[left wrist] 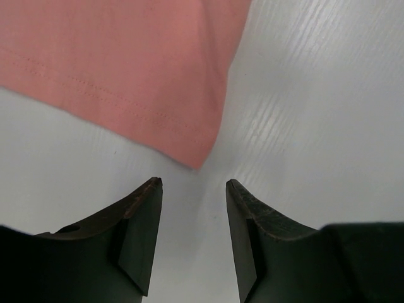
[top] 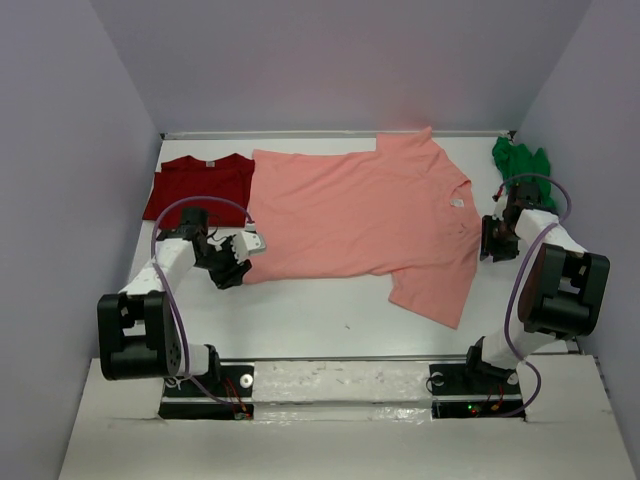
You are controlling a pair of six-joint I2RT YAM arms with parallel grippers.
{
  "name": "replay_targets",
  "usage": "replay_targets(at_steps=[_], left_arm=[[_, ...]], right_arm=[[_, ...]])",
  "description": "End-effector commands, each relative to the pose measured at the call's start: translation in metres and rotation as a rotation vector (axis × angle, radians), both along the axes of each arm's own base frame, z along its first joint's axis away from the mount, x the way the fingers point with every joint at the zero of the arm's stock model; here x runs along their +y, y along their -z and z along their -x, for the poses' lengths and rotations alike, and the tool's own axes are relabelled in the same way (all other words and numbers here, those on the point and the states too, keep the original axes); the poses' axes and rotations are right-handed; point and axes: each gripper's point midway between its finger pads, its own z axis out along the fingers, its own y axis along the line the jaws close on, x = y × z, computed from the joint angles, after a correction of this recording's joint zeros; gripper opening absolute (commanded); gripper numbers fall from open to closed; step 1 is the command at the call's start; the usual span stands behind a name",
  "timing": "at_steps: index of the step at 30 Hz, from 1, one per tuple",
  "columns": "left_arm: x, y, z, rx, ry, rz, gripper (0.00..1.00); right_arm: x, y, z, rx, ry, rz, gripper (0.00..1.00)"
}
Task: Fold and stack the t-shirts
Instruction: Flatten the tshirt out
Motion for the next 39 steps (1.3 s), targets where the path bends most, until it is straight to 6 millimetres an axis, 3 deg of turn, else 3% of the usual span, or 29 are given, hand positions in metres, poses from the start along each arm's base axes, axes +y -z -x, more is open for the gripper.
replay_targets(at_steps=[1,6,11,17,22,36,39], left_arm=[[0.007,0.006,-0.009,-0.038,-0.031,-0.058,0.54],[0.016,0.016,-0.011,-0.075,-0.045,-0.124,0.54],[0.004,0.024,-0.011,-0.094,0.003,-0.188,0.54],[-0.011,0.016,-0.013,-0.125,0.033,-0.164,0.54],[-0.015,0.021,-0.014,-0.128,0.039,-0.179,0.54],[-0.019,0.057,0.011,-0.036,0.095,-0.263,0.54],[-0.019,0.06,0.013,-0.03,0.093,-0.277,0.47]], right_arm=[[-0.005,-0.003,-0.005,-0.031,-0.003,0.021,0.42],[-0.004,-0.002,-0.005,-0.025,-0.007,0.013,0.42],[-0.003,-0.001,-0.004,-0.021,-0.011,0.012,0.42],[-0.004,0.001,-0.004,-0.012,-0.01,0.012,0.42],[-0.003,0.002,-0.003,-0.008,-0.012,0.01,0.42],[-0.004,0.004,-0.003,-0.001,-0.012,0.011,0.42],[-0.004,0.004,-0.002,0.003,-0.011,0.013,0.42]])
